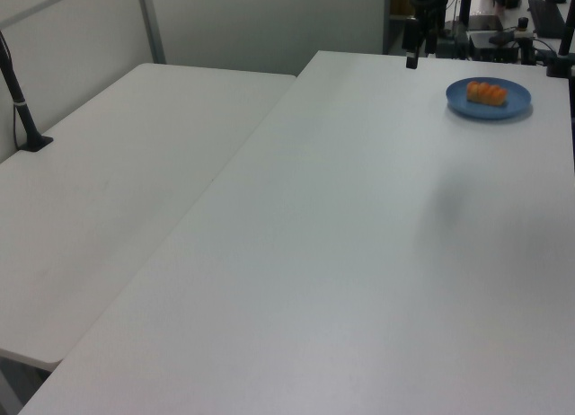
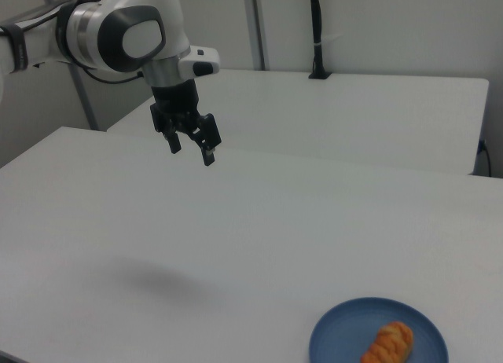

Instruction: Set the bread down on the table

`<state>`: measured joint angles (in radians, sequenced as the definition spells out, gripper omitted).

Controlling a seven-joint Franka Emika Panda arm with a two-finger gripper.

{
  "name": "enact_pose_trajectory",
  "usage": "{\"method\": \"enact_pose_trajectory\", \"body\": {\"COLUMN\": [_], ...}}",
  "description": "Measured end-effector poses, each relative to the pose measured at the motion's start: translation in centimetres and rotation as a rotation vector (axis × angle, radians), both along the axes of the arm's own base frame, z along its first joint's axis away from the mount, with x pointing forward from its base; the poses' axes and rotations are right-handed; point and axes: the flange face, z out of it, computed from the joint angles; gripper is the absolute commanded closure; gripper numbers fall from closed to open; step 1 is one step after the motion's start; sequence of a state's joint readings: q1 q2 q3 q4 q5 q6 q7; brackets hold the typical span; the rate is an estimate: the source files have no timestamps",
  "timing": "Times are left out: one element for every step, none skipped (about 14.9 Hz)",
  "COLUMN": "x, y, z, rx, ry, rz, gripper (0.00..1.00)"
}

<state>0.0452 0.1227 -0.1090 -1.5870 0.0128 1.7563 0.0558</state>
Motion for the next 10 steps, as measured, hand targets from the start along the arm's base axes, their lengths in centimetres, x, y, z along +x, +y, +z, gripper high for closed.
{"method": "enact_pose_trajectory", "body": {"x": [-0.02,-0.07,-0.20,-0.33,-0.41,-0.46,-0.48,-0.49,-0.49,-0.49], "y": [-0.03,-0.06,-0.13,-0.22,-0.28,-0.31,-0.32,-0.32,-0.32,-0.32], "z": [0.04,0.01,-0.01,0.04,0.10,0.14,0.16,0.17,0.17,0.17], "rx": [0.000,0.000,0.000,0.001,0.001,0.001,0.001,0.001,0.001,0.001], "ry": [-0.001,0.004,0.012,0.018,0.020,0.021,0.022,0.022,0.022,0.022], "rz": [-0.001,-0.001,-0.003,-0.004,-0.006,-0.006,-0.007,-0.007,-0.007,-0.007], "gripper": [0.00,0.00,0.00,0.00,0.00,0.00,0.00,0.00,0.00,0.00]}}
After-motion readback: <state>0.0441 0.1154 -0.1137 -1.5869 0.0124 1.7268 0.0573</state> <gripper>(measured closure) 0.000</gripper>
